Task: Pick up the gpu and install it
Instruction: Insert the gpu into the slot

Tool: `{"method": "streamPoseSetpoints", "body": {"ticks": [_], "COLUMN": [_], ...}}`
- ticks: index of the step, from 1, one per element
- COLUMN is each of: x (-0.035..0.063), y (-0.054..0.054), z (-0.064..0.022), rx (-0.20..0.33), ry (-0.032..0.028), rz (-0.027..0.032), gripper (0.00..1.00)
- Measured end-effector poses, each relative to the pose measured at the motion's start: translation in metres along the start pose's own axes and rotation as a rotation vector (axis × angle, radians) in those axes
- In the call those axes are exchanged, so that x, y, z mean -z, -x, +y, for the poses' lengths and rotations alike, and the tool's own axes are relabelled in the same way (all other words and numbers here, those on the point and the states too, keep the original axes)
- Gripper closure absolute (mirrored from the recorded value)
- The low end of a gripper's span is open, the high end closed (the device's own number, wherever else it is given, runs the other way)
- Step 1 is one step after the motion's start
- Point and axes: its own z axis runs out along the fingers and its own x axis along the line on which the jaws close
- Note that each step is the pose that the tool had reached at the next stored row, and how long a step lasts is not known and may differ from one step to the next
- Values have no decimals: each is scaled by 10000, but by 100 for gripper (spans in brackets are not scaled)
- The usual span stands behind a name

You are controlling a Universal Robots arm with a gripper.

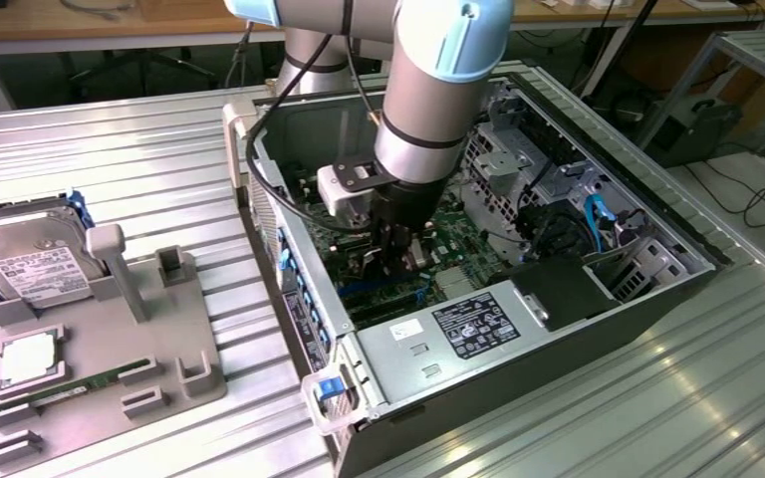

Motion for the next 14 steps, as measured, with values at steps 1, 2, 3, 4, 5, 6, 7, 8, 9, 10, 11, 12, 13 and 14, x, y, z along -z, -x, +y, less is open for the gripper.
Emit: {"method": "streamPoseSetpoints", "body": {"ticks": [1, 2, 3, 4, 5, 6, 7, 8, 9, 10, 11, 12, 13, 14], "x": [6, 7, 6, 6, 7, 7, 7, 9, 9, 9, 10, 13, 17, 17], "y": [-2, -1, -1, -1, -1, -1, -1, -1, -1, -1, -1, -1, -1, -1], "z": [1, 0, 1, 0, 1, 1, 1, 1, 1, 1, 1, 1, 1, 1], "rx": [0, 0, 0, 1, 0, 0, 0, 0, 0, 0, 0, 0, 0, 0], "ry": [6, 6, 6, 6, 6, 6, 7, 6, 6, 7, 6, 7, 7, 8], "rz": [13, 13, 12, 12, 13, 13, 13, 13, 13, 13, 12, 15, 15, 13], "gripper": [73, 73, 73, 73, 73, 73, 73, 73, 73, 73, 73, 73, 73, 73]}}
